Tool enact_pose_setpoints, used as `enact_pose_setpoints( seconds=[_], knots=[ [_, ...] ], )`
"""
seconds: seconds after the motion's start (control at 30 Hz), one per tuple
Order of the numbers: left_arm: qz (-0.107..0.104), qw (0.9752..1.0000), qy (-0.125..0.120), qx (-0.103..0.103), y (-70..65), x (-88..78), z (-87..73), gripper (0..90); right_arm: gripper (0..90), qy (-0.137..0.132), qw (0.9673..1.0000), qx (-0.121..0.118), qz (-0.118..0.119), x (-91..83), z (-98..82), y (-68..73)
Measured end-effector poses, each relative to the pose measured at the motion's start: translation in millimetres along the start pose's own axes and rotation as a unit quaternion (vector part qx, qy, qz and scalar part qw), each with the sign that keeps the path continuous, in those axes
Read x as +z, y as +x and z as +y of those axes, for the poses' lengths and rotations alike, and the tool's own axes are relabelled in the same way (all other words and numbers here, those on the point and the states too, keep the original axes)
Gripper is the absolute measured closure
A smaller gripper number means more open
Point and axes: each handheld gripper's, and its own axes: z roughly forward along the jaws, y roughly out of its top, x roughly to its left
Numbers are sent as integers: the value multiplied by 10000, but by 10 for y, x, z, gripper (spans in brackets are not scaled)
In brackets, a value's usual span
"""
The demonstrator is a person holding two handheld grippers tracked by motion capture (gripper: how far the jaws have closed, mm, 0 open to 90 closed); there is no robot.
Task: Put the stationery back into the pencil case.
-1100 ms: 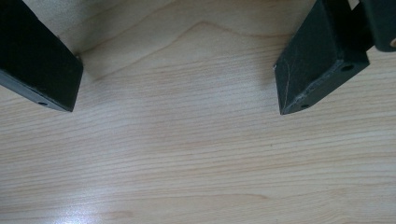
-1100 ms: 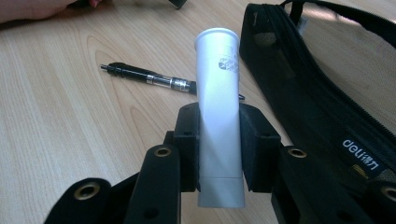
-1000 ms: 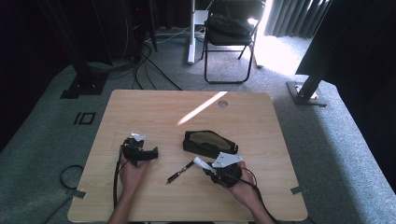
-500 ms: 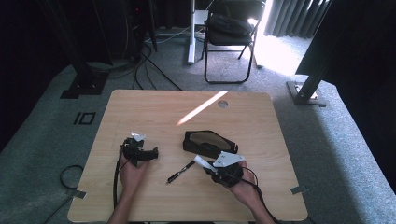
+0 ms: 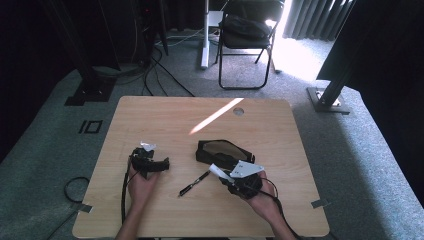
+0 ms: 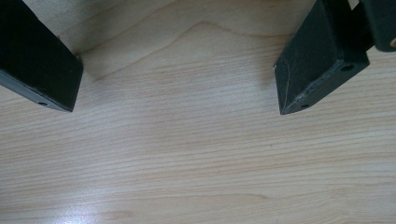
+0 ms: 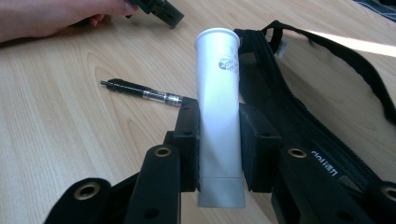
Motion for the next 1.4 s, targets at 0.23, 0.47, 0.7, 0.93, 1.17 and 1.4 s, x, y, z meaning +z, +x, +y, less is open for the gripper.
enact_pose_setpoints(
  seconds=[0.23, 0.47, 0.7, 0.93, 1.17, 1.4],
  knots=[
    [0, 10000, 0, -1, 0, 0, 0, 12, 710, -79, 10000, 29, -45, -61, 24, -35],
    [0, 10000, 0, -1, 0, 0, 0, 13, 710, -140, 9998, 53, -98, -104, 55, -63],
    [0, 10000, 1, -1, 0, 0, 0, 13, 710, -190, 9997, 76, -149, -137, 76, -104],
    [0, 10000, 0, -1, 0, 0, 0, 13, 710, -242, 9994, 145, -182, -163, 92, -163],
    [-1, 10000, 1, 0, 0, 0, 0, 13, 710, -264, 9993, 168, -214, -176, 97, -191],
    [0, 10000, 0, -1, 0, 0, 0, 12, 710, -280, 9991, 202, -255, -183, 104, -222]
  ],
)
